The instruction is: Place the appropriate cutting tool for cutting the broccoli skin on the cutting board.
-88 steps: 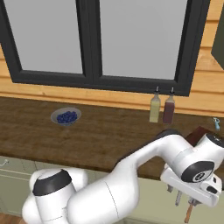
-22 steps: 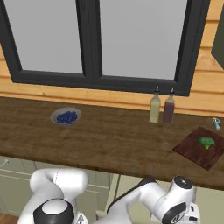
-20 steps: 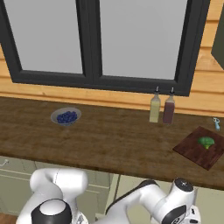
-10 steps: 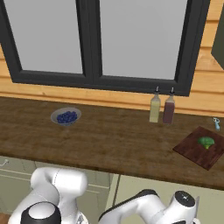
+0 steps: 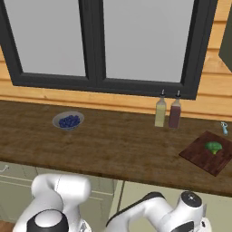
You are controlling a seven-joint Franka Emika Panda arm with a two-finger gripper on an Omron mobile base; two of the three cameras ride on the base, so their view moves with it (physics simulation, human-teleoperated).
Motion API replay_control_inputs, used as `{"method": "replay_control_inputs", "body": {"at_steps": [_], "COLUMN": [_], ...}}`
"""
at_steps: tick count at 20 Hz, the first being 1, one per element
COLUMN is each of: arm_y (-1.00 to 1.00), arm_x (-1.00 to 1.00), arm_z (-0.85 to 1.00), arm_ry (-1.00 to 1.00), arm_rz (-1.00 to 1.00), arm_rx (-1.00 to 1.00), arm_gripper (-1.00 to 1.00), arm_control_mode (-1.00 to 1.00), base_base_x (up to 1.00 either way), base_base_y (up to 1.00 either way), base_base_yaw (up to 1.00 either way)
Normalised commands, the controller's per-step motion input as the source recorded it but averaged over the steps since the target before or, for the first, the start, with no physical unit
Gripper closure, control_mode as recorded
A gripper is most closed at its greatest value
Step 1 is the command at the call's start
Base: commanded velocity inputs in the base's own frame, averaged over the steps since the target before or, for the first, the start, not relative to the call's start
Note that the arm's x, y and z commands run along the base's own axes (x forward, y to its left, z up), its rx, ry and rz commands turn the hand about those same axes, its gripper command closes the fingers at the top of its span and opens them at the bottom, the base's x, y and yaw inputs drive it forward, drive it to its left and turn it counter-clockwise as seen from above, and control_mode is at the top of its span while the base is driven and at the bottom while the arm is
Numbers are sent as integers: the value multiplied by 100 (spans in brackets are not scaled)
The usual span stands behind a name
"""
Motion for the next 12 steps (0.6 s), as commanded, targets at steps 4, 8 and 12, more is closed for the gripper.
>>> {"method": "replay_control_inputs", "body": {"at_steps": [4, 8, 12], "arm_y": [-56, -49, -39], "arm_x": [39, 35, 44], "arm_z": [7, 0, 0], "arm_ry": [0, 0, 0], "arm_rz": [0, 0, -3], "arm_rx": [0, 1, 5], "arm_gripper": [-100, -100, -100], "arm_control_mode": [-100, -100, -100], "base_base_x": [0, 0, 0], "base_base_y": [0, 0, 0], "base_base_yaw": [0, 0, 0]}}
